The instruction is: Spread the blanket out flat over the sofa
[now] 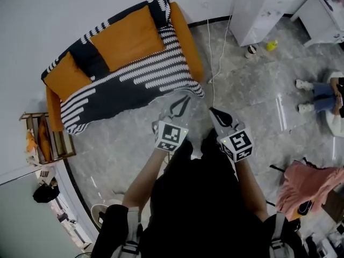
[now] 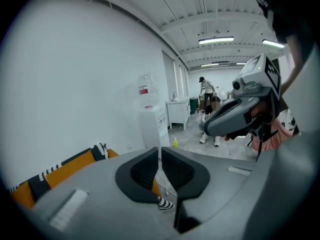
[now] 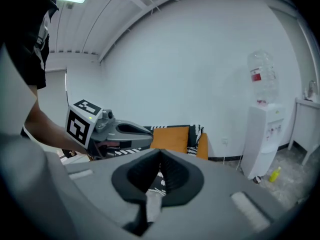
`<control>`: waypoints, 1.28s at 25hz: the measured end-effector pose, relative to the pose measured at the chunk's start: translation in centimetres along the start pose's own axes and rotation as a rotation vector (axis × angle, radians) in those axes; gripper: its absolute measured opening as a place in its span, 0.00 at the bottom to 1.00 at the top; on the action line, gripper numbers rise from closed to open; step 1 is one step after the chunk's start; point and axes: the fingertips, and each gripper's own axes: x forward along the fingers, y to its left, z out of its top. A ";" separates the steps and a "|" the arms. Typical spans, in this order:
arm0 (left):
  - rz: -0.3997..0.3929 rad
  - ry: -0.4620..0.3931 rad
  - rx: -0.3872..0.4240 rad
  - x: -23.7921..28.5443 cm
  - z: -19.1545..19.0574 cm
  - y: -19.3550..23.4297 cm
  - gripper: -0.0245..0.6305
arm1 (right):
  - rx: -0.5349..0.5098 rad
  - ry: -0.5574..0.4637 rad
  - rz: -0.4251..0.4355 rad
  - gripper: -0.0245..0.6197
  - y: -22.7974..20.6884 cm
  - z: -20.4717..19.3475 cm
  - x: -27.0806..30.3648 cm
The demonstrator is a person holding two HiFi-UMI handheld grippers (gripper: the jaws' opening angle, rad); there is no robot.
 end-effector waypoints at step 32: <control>-0.024 -0.223 -0.154 -15.2 1.2 10.7 0.05 | -0.094 -0.169 0.028 0.04 15.2 10.3 9.8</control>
